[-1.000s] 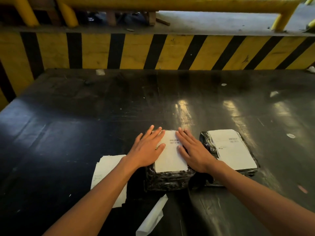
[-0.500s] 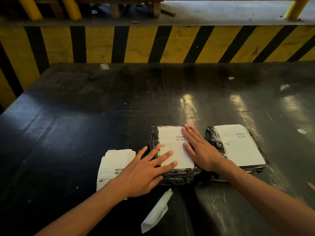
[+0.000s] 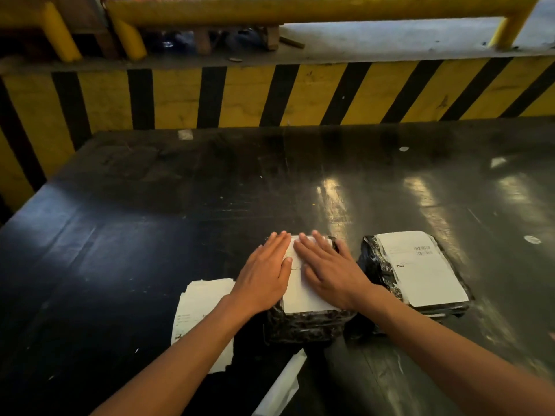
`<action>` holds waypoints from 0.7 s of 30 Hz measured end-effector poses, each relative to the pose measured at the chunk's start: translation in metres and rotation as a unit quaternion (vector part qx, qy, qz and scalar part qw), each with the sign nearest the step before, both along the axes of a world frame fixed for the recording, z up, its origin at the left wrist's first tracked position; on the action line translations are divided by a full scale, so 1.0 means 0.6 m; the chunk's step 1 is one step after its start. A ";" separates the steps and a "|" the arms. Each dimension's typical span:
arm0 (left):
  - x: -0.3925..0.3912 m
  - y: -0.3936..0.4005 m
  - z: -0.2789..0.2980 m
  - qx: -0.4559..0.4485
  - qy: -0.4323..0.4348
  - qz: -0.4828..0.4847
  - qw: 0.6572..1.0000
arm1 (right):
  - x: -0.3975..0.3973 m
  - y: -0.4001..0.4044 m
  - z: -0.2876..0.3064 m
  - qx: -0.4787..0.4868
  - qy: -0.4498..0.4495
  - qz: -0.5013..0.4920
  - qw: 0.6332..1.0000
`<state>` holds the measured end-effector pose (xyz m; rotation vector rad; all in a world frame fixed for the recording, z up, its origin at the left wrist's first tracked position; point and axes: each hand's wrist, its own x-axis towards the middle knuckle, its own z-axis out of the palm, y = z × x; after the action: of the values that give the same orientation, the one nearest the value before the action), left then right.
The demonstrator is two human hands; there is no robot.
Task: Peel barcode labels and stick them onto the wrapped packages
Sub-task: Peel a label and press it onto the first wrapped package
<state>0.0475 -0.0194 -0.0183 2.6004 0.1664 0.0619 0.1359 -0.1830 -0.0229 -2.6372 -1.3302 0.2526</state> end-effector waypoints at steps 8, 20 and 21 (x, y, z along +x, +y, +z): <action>-0.002 -0.015 -0.033 0.060 0.016 0.017 0.998 | 0.014 -0.042 -0.007 -0.024 -0.018 -0.121 0.992; -0.005 -0.014 -0.043 0.028 0.005 0.033 0.999 | -0.037 -0.042 0.015 -0.044 -0.014 -0.015 0.999; -0.005 -0.015 -0.042 0.025 0.003 0.033 0.999 | -0.032 -0.051 0.016 -0.046 -0.020 -0.031 0.998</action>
<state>0.0447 -0.0284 -0.0437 2.6451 0.2563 0.0824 0.1168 -0.2138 -0.0131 -2.7687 -1.2767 0.2595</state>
